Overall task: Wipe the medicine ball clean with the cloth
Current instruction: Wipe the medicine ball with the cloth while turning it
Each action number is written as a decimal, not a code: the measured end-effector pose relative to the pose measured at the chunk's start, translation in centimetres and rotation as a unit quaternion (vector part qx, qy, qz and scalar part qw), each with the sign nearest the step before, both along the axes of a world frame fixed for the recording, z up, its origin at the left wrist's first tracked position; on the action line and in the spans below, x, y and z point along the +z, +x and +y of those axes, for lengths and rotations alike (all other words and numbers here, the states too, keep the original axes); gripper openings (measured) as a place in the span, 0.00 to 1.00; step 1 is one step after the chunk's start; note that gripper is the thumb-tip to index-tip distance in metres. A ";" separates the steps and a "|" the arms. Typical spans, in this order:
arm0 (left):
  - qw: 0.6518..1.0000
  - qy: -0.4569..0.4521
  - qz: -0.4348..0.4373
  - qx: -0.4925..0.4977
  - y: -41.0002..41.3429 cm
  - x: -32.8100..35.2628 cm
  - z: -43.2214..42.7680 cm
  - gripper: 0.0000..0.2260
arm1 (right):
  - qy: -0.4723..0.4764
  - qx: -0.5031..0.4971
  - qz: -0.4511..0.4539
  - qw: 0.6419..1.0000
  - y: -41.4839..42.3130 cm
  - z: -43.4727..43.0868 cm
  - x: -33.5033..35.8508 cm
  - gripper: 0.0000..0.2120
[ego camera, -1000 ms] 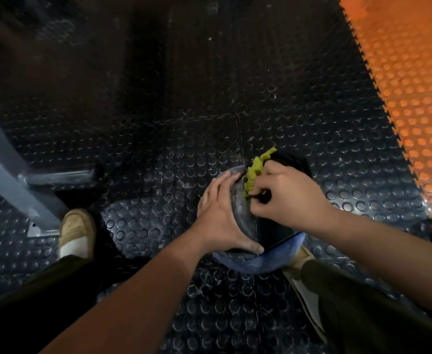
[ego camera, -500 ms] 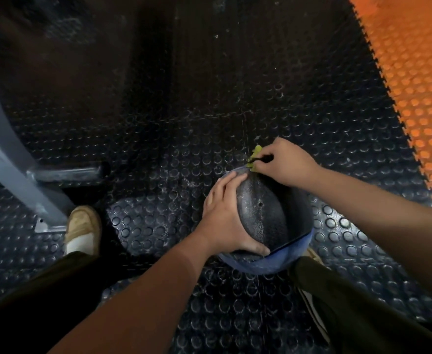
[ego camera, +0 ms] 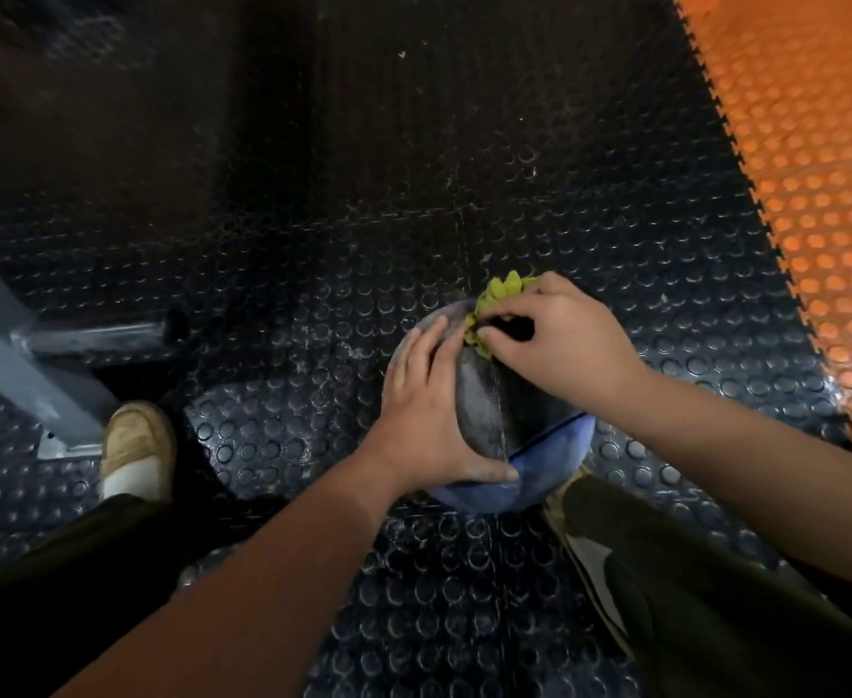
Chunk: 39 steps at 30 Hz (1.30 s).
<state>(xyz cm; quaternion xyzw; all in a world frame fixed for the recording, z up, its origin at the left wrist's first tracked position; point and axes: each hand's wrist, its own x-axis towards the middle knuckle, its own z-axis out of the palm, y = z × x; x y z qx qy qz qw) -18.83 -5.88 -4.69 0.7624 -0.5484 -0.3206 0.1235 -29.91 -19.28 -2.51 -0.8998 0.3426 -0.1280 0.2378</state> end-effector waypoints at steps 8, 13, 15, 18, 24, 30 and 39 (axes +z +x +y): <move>0.995 0.031 0.071 0.054 2.9 0.7 -3.6 0.58 | -0.070 0.078 -0.052 0.993 -2.4 2.0 -0.9 0.17; 0.995 0.035 0.075 0.053 3.0 0.7 -3.5 0.57 | -0.083 0.152 -0.031 0.984 -4.3 2.8 -1.1 0.15; 0.996 0.025 0.063 0.051 2.4 0.5 -2.8 0.58 | -0.103 0.162 -0.032 0.981 -4.5 2.5 -1.2 0.14; 0.997 -0.003 0.046 0.056 1.2 0.3 -1.4 0.60 | -0.120 0.137 -0.026 0.983 -4.3 2.3 -1.0 0.14; 0.998 -0.037 0.005 0.055 -0.7 -1.0 0.8 0.60 | -0.008 -0.056 0.024 0.998 -0.7 -1.8 -1.4 0.14; 0.996 -0.040 0.036 0.065 -0.2 -0.7 1.5 0.60 | -0.026 -0.023 -0.018 0.999 -1.5 -0.2 -1.5 0.14; 0.997 -0.051 0.036 0.043 -0.3 -1.3 2.7 0.57 | 0.019 0.069 -0.084 0.994 -4.1 2.6 -0.6 0.12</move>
